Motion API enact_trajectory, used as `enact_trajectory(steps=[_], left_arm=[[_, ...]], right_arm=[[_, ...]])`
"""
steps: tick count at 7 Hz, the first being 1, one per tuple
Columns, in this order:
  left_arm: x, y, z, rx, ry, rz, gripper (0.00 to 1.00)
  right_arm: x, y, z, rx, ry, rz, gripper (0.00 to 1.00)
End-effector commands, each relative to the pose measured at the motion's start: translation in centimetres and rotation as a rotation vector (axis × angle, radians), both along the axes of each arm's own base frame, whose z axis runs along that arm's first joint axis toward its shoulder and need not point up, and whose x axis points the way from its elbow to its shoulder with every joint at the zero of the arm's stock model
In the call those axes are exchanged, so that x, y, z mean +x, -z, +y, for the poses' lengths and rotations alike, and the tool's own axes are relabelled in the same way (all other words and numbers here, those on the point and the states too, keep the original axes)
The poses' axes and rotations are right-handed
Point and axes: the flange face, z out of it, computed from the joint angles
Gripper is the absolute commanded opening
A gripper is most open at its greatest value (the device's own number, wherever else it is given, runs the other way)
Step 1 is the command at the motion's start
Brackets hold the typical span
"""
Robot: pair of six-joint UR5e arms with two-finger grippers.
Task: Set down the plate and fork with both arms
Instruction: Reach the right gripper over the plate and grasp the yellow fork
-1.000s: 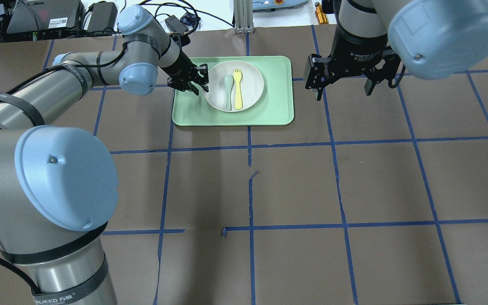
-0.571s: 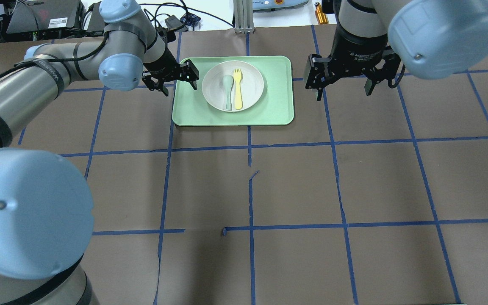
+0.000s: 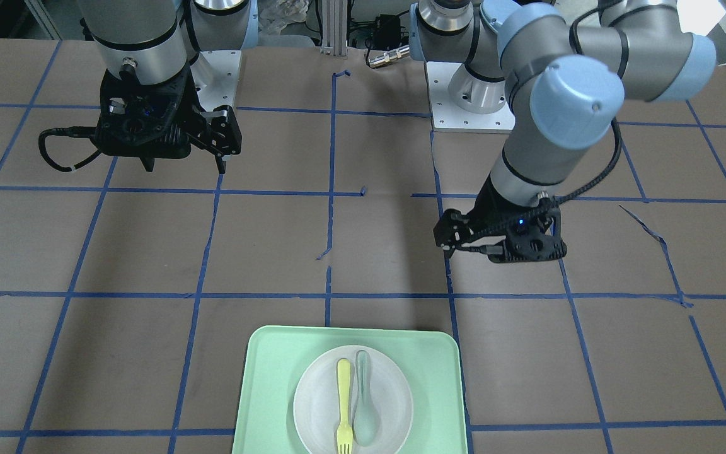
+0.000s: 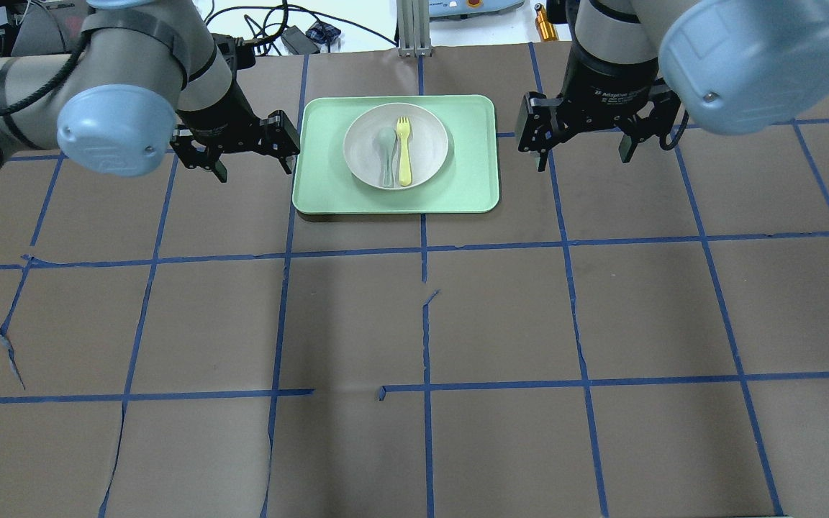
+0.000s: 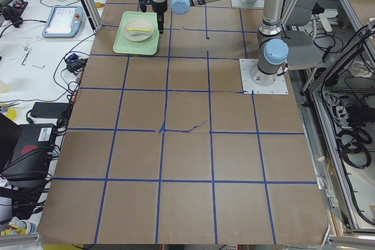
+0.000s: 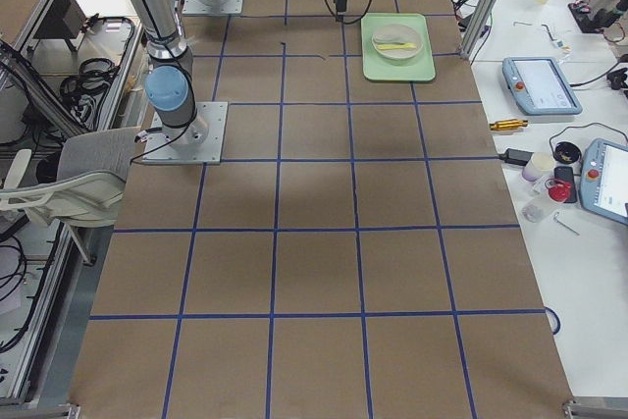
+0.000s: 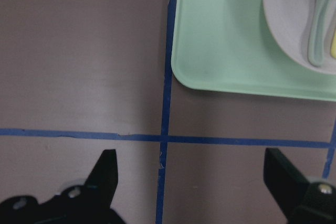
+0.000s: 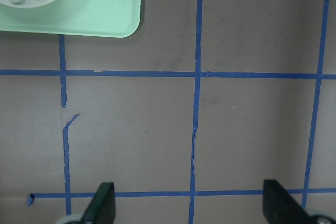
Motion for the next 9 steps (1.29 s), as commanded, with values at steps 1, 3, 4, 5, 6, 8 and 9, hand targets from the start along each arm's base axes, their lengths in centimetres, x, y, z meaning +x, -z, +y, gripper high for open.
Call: enact_trajectory(steps=[1, 3, 4, 5, 6, 8, 9], left_arm=[[-3.3, -7.3, 5.3, 0.052, 0.063, -0.007, 1.00], [-4.4, -8.5, 6.8, 0.072, 0.086, -0.007, 1.00], [-4.4, -8.2, 6.7, 0.077, 0.087, -0.009, 1.00], [-4.4, -7.9, 6.6, 0.081, 0.087, -0.009, 1.00], [-4.5, -7.4, 6.5, 0.089, 0.087, -0.010, 1.00], [-4.4, -6.7, 6.6, 0.083, 0.087, -0.011, 1.00], [-4.4, -6.5, 6.5, 0.086, 0.086, -0.011, 1.00]], right_arm=[[0.0, 0.1, -0.1, 0.001, -0.003, 0.009, 1.00], [0.1, 0.6, -0.4, 0.000, -0.001, 0.000, 1.00], [1.4, 2.2, -3.0, -0.060, -0.024, -0.012, 1.00], [6.1, 5.6, -4.8, -0.074, -0.087, -0.017, 1.00], [9.2, 9.3, -8.4, -0.101, -0.100, -0.028, 1.00], [13.3, 14.6, -17.4, -0.108, 0.000, -0.131, 1.00], [14.2, 15.7, -20.2, -0.131, 0.006, -0.127, 1.00]])
